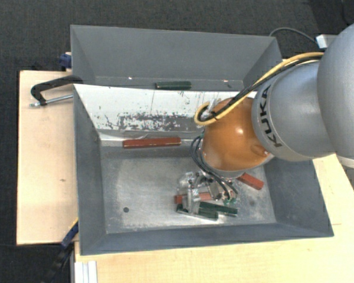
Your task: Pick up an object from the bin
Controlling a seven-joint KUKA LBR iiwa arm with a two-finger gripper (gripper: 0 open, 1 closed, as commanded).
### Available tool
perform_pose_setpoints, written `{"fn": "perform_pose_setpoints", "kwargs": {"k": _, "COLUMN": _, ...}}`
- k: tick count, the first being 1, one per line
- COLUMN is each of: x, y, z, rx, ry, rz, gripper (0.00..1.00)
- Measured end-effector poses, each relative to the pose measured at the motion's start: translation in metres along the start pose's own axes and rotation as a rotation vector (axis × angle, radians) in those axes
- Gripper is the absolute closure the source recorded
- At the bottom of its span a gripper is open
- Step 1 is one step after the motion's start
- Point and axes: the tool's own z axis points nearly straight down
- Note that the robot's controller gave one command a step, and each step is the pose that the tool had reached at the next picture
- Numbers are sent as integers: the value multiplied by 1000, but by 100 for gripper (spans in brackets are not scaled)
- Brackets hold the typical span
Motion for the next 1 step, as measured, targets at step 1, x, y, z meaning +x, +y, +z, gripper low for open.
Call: {"fn": "perform_pose_setpoints", "kwargs": {"k": 1, "x": 0, "y": -29, "z": -166, "rx": 2, "ry": -9, "rz": -9, "gripper": 100}}
